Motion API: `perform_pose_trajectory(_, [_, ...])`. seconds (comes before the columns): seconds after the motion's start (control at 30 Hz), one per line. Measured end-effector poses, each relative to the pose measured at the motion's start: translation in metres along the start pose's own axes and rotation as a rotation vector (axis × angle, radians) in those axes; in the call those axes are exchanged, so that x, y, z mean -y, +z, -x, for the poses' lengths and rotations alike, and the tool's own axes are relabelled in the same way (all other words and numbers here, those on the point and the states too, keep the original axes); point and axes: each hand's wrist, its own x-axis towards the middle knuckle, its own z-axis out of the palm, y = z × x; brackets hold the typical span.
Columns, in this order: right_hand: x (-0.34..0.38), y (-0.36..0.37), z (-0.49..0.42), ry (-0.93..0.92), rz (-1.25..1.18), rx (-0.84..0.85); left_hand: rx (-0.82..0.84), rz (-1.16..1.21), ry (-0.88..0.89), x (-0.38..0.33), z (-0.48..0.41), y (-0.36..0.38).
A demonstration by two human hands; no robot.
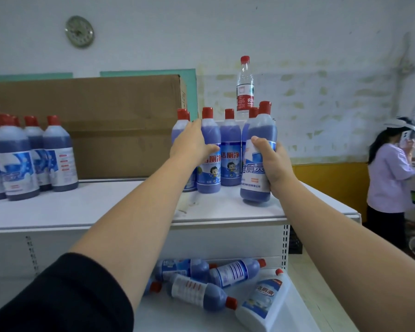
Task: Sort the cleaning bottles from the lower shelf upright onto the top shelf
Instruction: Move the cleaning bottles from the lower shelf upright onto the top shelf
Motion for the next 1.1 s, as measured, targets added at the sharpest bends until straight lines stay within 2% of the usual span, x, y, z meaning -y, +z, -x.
perform_pose_trajectory(0.23, [-0.003,0.0,0.0,-0.016,0.015,-0.004,-0.011,0.024,0.007,0.005,0.022,0.007])
perform_pose_trajectory(0.4, [-0.001,0.002,0.004,-0.051,0.018,0.045,0.055,-0.133,-0.011,0.015,0.055,0.016])
perform_pose_trajectory(0.47, [0.003,0.005,0.008,-0.089,0.05,0.058,0.14,-0.255,-0.043,0.023,0.066,0.013])
perform_pose_trajectory(0.53, [0.006,0.01,0.012,-0.119,0.088,0.081,0.325,-0.364,-0.052,0.03,0.077,0.006])
perform_pose_trajectory(0.6, [0.007,0.02,0.02,-0.136,0.075,0.113,0.448,-0.384,-0.076,0.036,0.087,-0.006])
perform_pose_trajectory(0.7, [0.012,0.041,0.035,-0.14,0.051,0.159,0.505,-0.341,-0.139,0.046,0.102,-0.032])
perform_pose_trajectory(1.1, [0.037,0.206,0.12,-0.138,-0.034,0.323,0.461,-0.409,-0.322,0.159,0.164,-0.17])
